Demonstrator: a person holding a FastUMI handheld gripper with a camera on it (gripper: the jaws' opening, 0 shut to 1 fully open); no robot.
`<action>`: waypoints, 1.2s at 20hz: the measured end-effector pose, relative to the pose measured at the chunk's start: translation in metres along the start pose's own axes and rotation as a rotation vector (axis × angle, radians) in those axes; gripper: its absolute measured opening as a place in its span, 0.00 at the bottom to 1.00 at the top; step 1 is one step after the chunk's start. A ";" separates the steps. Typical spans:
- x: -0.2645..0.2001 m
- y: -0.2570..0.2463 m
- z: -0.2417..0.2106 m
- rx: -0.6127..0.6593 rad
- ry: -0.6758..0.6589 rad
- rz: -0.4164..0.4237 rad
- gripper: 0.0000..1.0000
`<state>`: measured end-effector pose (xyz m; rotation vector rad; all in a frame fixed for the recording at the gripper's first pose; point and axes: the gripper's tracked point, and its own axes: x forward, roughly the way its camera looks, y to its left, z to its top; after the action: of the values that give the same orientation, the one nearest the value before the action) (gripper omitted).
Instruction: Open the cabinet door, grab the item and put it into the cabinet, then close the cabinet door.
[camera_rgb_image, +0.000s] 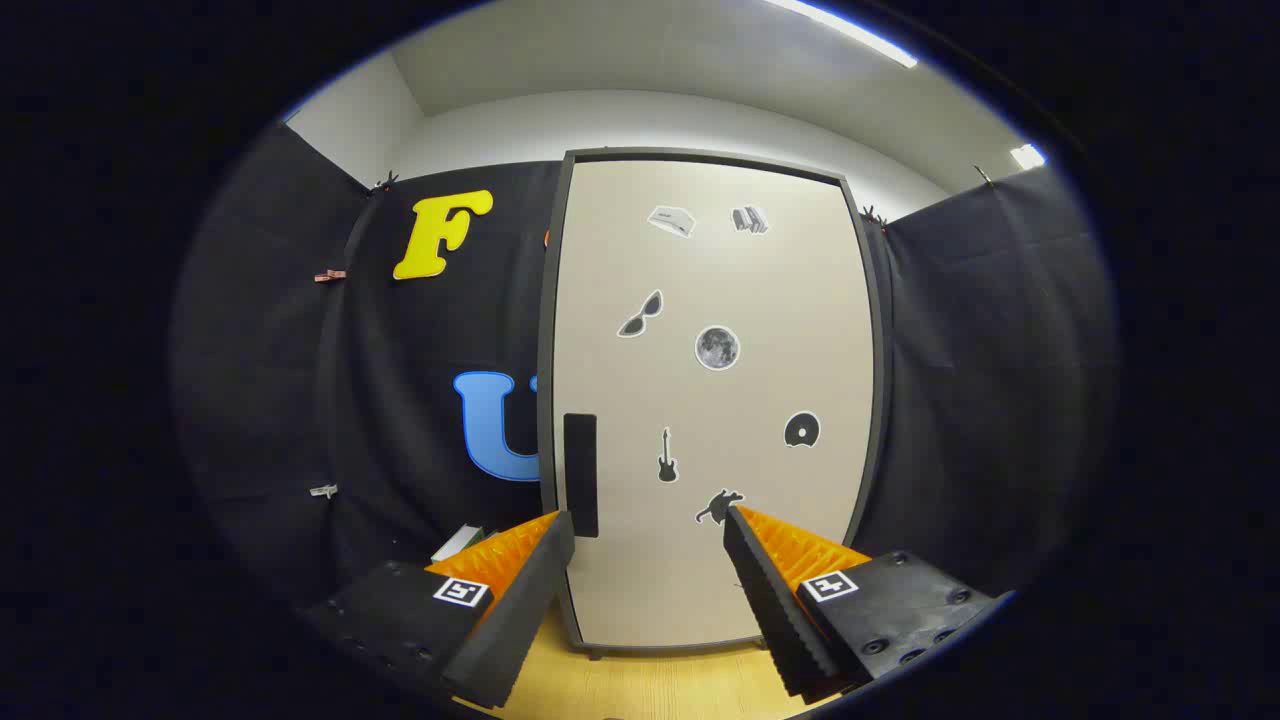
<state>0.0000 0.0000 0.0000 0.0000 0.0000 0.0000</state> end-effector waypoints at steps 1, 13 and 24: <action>-0.001 0.001 0.000 -0.002 0.002 0.000 0.97; -0.014 0.016 0.008 0.004 -0.017 0.029 0.97; -0.014 0.020 0.002 0.015 -0.004 0.019 0.97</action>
<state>-0.0137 0.0203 0.0025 0.0150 -0.0041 0.0194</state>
